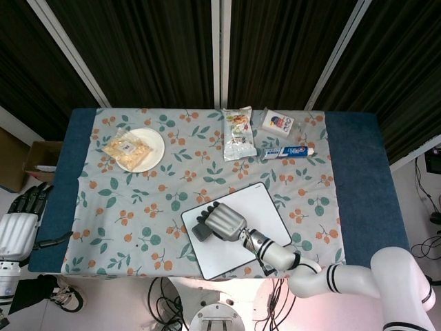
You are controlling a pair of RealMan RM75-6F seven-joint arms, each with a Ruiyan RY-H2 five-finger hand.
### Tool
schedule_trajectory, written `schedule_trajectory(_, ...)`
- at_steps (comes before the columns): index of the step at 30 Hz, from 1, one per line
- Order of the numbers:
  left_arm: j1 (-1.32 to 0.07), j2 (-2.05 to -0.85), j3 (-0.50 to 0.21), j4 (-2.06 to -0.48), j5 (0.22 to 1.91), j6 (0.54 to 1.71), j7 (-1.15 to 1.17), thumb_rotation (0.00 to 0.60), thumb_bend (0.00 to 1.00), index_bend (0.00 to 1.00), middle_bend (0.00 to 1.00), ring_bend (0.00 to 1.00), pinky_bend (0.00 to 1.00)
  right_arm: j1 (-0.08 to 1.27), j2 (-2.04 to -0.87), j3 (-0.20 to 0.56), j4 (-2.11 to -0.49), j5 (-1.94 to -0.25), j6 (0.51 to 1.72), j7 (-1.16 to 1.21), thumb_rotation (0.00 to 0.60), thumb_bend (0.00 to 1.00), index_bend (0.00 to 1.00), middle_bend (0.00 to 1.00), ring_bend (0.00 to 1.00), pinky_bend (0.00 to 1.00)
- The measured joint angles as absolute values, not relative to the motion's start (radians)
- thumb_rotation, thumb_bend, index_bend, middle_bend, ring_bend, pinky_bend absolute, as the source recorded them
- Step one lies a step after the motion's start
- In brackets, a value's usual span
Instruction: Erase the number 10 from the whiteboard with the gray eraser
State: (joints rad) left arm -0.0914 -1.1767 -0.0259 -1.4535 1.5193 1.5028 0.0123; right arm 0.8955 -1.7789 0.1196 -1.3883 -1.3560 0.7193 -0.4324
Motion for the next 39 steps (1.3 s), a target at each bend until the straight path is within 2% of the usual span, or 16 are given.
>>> schedule_trajectory(13, -0.085, -1.168, -0.025, -1.440, 1.525, 1.513, -0.013, 0.341, 0.04, 0.04, 0.03, 0.06, 0.17, 0.944, -1.902, 0.164, -1.283, -1.309, 0.760, -0.520, 0.600, 0.41, 0.57, 0.48, 0.41, 0.47)
schedule_trajectory(22, -0.082, -1.166, -0.026, -1.424, 1.525, 1.515, -0.033, 0.344, 0.04, 0.04, 0.03, 0.06, 0.17, 0.973, -1.939, 0.200, -1.207, -1.229, 0.755, -0.567, 0.600, 0.41, 0.57, 0.48, 0.41, 0.47)
schedule_trajectory(30, -0.082, -1.170, -0.025, -1.416, 1.529, 1.515, -0.043, 0.344, 0.04, 0.04, 0.03, 0.06, 0.17, 0.966, -1.884, 0.176, -1.263, -1.207, 0.754, -0.592, 0.600, 0.41, 0.57, 0.47, 0.41, 0.46)
schedule_trajectory(39, -0.084, -1.170, -0.028, -1.416, 1.527, 1.512, -0.043, 0.343, 0.04, 0.04, 0.03, 0.06, 0.17, 0.934, -1.733, 0.086, -1.457, -1.199, 0.750, -0.638, 0.600, 0.41, 0.57, 0.48, 0.41, 0.47)
